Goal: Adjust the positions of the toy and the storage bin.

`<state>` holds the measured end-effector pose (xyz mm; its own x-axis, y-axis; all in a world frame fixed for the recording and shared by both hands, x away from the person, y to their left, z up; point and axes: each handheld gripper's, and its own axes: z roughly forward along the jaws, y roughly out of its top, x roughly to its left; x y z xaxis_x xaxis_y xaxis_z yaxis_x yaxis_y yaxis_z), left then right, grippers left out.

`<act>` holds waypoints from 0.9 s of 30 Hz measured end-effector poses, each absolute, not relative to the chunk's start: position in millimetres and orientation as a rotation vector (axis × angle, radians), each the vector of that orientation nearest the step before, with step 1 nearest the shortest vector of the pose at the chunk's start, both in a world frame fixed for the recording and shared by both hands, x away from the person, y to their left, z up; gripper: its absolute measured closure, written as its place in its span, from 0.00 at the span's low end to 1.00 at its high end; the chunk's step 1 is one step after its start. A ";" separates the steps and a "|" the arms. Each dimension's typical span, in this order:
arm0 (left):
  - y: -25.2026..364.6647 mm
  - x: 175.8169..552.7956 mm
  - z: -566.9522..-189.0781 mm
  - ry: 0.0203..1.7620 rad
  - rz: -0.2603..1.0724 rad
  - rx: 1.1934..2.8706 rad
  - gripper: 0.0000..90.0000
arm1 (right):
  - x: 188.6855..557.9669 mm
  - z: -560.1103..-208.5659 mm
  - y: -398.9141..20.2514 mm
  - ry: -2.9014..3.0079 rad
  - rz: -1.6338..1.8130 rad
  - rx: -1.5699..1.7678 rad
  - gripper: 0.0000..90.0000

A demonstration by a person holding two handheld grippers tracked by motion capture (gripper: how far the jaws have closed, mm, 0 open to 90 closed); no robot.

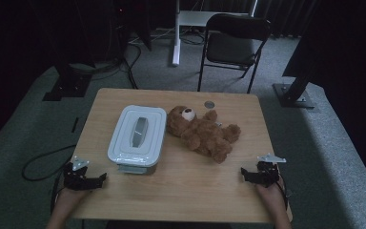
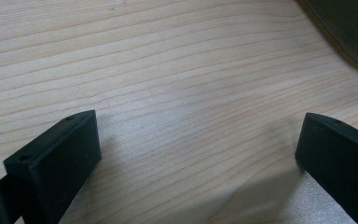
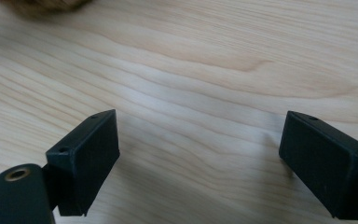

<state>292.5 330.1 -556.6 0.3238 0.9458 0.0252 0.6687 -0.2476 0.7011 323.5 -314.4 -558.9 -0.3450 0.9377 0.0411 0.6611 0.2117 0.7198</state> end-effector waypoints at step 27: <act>330.0 292.7 -556.6 1.418 0.610 2.004 0.01 | 370.2 -467.4 -286.0 2.130 1.168 1.337 0.15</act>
